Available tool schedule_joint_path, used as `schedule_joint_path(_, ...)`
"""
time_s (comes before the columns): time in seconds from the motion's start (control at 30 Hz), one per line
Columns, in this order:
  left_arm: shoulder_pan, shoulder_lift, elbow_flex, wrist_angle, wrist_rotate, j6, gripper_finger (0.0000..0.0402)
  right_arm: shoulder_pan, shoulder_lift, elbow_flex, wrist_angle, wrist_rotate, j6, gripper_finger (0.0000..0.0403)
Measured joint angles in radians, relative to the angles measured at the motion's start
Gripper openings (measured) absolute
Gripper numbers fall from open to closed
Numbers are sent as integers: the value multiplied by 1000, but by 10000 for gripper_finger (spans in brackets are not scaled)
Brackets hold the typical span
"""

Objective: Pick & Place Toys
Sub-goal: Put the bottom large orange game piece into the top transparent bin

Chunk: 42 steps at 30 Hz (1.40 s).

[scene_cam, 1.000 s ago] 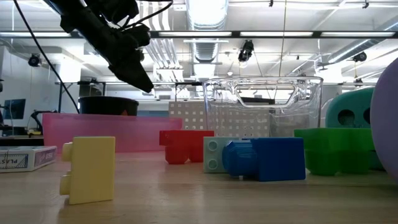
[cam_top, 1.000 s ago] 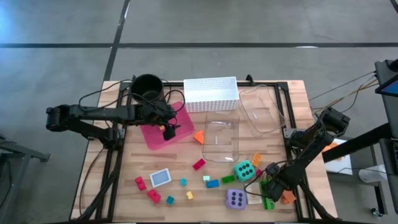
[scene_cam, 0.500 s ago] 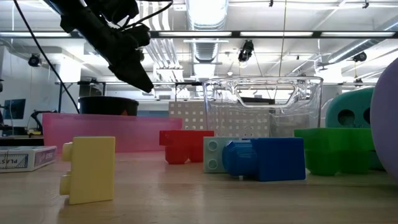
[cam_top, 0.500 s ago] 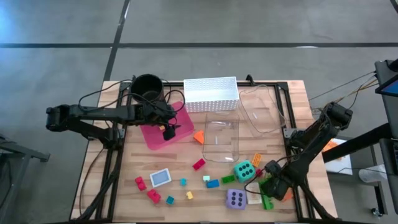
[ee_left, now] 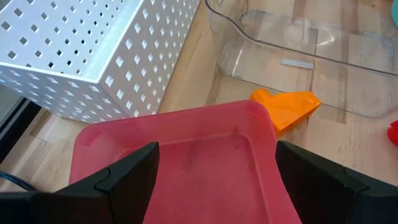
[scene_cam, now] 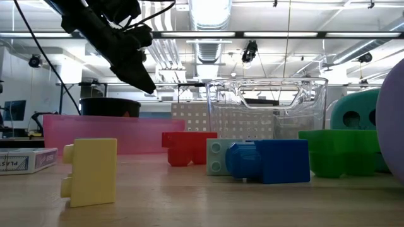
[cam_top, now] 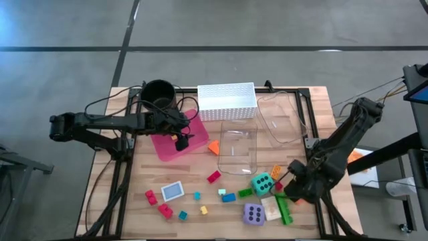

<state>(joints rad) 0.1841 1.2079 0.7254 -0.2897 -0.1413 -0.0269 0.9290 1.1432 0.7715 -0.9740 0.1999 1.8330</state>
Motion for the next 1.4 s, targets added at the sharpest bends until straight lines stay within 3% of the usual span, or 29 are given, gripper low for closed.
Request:
schedule_joint_path(0.23, 0, 0, 0, 0, 0, 0, 326, -15, -206, 0, -159, 277, -111, 129)
schedule_joint_path(0.47, 0, 0, 0, 0, 0, 0, 326, -98, -416, 0, -290, 655, -292, 110)
schedule_joint_path(0.6, 0, 0, 0, 0, 0, 0, 326, -166, -514, 0, -288, 778, -450, 111)
schedule_joint_path(0.77, 0, 0, 0, 0, 0, 0, 326, -273, -603, 0, -287, 876, -604, 122)
schedule_joint_path(0.97, 0, 0, 0, 0, 0, 0, 326, -401, -654, -2, -284, 943, -681, 102)
schedule_joint_path(1.2, 0, 0, 0, 0, 0, 0, 326, -494, -614, -35, -261, 939, -690, 118)
schedule_joint_path(1.4, 0, 0, 0, 0, 0, 0, 326, -572, -555, -113, -162, 952, -691, 97)
